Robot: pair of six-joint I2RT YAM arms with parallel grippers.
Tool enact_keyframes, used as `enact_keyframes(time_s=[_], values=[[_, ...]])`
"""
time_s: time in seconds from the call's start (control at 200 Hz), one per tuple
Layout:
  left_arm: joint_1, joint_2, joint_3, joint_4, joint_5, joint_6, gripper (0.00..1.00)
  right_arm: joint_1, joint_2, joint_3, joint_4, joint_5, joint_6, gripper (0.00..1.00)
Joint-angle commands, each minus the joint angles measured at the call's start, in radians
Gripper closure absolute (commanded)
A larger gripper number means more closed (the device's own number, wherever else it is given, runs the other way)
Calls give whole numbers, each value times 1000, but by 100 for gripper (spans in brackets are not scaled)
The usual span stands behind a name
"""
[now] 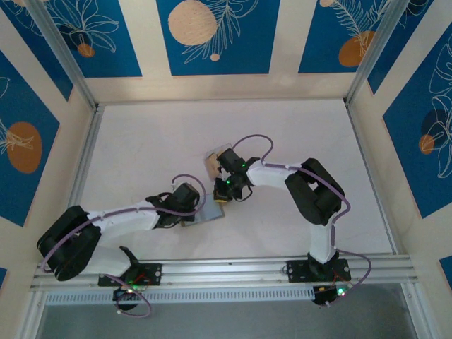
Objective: Put the credit cards into the card holder
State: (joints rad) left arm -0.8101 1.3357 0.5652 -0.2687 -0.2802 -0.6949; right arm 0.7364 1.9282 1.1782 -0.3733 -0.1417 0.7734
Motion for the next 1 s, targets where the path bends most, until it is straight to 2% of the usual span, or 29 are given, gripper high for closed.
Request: enact_keyframes(time_s=[0.0, 0.145, 0.305, 0.43, 0.525, 0.755, 0.995], values=[[3, -2, -39, -102, -4, -18, 88, -15, 35, -3, -75, 68, -16, 100], [3, 9, -51, -86, -1, -18, 88, -15, -22, 14, -73, 71, -55, 100], [2, 29, -59, -67, 10, -18, 88, -42, -106, 117, -150, 118, -143, 96], [3, 28, -66, -59, 12, -20, 88, -89, -118, 230, -231, 179, -204, 84], [3, 28, -68, -54, 16, -21, 88, -123, -90, 322, -286, 220, -252, 79], [3, 20, -74, -46, 21, -18, 88, -167, 41, 513, -395, 264, -324, 77], [2, 23, -77, -42, 26, -15, 88, -166, 151, 603, -423, 252, -355, 75]])
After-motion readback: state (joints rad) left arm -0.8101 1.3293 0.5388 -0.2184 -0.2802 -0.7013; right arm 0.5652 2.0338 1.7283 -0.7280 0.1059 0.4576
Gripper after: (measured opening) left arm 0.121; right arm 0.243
